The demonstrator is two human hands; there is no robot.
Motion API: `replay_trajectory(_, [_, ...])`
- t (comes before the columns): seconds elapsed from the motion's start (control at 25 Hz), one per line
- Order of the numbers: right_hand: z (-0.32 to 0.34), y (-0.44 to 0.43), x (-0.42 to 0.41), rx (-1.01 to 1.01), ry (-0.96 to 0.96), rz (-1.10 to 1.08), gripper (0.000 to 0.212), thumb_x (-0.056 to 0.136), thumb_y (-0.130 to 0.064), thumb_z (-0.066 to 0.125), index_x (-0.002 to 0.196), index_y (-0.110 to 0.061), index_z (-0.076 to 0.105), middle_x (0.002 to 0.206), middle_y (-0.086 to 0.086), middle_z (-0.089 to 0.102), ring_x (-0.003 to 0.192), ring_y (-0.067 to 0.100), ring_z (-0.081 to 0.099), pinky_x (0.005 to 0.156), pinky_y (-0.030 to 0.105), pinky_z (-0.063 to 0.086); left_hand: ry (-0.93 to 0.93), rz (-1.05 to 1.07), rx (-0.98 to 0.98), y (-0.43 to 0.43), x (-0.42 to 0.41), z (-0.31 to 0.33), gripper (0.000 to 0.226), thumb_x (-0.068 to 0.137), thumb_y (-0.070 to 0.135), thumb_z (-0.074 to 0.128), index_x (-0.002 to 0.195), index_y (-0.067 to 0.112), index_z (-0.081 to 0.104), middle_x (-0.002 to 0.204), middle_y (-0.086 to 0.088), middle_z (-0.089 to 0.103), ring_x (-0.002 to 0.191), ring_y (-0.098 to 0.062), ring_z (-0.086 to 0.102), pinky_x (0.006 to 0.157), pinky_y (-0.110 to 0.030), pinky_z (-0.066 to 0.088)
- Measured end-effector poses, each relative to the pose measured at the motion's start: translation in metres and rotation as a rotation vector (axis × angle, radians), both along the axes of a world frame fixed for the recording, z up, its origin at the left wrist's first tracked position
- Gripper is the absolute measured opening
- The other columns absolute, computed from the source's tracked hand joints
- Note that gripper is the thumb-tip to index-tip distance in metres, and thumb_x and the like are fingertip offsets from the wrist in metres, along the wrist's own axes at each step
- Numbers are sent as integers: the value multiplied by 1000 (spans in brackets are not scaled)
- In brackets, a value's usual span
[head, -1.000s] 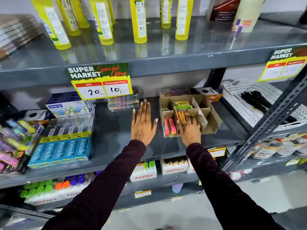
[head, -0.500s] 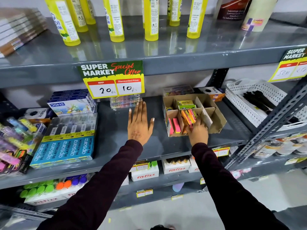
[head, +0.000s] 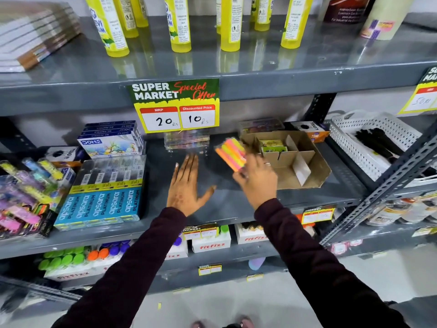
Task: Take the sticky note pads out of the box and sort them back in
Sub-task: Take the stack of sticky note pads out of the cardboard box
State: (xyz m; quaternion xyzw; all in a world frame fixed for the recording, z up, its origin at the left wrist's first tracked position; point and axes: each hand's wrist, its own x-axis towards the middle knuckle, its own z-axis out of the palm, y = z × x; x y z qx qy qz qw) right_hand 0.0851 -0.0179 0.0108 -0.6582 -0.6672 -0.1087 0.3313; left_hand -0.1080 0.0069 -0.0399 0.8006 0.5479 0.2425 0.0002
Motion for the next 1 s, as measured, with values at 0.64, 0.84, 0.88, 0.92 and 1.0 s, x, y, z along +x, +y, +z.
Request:
replay_trajectory(0.64, [-20, 21, -43, -614, -7, 217, 30, 84, -14, 64, 113, -7, 61, 118, 16, 64, 111, 35, 59, 92, 38, 49, 245, 40, -392, -33, -90, -62, 127, 64, 76, 59, 147, 4, -4, 159, -14, -5, 147, -24, -4, 119, -36, -4])
replay_trajectory(0.84, [-15, 33, -34, -639, -75, -6, 44, 94, -29, 54, 126, 1, 49, 130, 24, 53, 125, 38, 48, 106, 41, 39, 310, 49, -375, -33, -89, -61, 127, 63, 57, 73, 146, 3, -6, 158, -17, -5, 147, -25, -4, 118, -35, -5])
replay_trajectory(0.88, [-17, 35, -35, -728, -66, -25, 47, 92, -31, 57, 125, 2, 49, 131, 24, 54, 124, 38, 50, 104, 42, 42, 315, 61, -380, -33, -88, -61, 127, 62, 56, 74, 146, 3, -6, 158, -16, -6, 147, -25, -4, 118, -35, -5])
replay_trajectory(0.92, [-18, 35, -37, -782, -46, -42, 49, 90, -32, 61, 124, 2, 50, 129, 23, 55, 122, 38, 52, 100, 41, 45, 319, 73, -388, -34, -87, -61, 128, 61, 56, 75, 145, 3, -7, 158, -16, -6, 147, -25, -4, 118, -36, -5])
replay_trajectory(1.0, [-17, 37, -40, -795, -18, -62, 52, 85, -32, 68, 122, 1, 52, 129, 22, 54, 119, 38, 53, 97, 40, 48, 331, 88, -401, -32, -87, -61, 129, 61, 56, 74, 145, 3, -9, 158, -16, -8, 147, -27, -5, 118, -38, -4])
